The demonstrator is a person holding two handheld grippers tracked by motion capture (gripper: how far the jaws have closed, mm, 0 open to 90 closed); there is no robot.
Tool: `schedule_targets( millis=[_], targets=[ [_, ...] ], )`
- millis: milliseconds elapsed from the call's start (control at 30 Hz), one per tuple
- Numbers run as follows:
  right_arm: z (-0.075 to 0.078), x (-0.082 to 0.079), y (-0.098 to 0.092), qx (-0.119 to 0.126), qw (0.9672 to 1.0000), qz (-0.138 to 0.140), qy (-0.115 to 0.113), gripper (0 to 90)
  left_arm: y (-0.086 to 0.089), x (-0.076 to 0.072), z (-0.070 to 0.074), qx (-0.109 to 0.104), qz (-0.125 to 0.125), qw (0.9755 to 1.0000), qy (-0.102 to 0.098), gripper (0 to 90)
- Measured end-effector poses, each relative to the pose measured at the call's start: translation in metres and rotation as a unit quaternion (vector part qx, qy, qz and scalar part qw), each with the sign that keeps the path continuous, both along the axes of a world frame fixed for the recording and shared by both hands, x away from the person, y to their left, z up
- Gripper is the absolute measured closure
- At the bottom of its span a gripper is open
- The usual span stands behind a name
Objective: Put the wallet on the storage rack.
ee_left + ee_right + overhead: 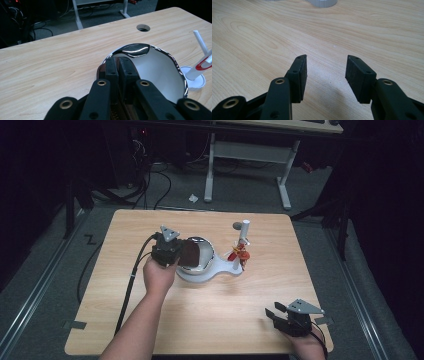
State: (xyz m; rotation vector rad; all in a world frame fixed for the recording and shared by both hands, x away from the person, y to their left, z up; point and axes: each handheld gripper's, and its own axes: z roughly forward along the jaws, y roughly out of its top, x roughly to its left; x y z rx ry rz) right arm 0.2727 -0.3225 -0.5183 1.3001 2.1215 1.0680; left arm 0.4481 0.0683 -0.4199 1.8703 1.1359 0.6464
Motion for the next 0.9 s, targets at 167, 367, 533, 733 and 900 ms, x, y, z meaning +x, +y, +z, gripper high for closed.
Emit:
schedule_targets(
  millis=[167,367,533,733,900],
  targets=[
    [0.0001,-0.0002,-0.0005,0.000,1.0000,0.000,0.000,52.1,-0.0056,0.0017,-0.0047,0.002,0.002,1.0000,0.002,86.1],
    [-0.0004,0.0003,-0.0012,0.001,1.0000,0.000,0.001,52.0,-0.0088,0.0011,-0.0059,0.000,-0.001,1.0000,0.001,85.4],
    [-0.0003,0.0003,-0.0012,0.001,1.0000,0.001,0.000,52.0,-0.0097,0.0006,-0.0058,-0.007,-0.003,1.0000,-0.003,84.7],
    [-0.0005,0.0005,-0.0009,0.000,1.0000,0.002,0.001,51.9,-0.0071,0.0010,-0.0048,-0.018,-0.004,0.9998,-0.003,77.3],
    [-0.0009,0.0005,-0.0005,0.000,1.0000,0.001,0.002,51.8,-0.0049,0.0014,-0.0037,-0.027,-0.010,0.9996,-0.002,70.6]
  ],
)
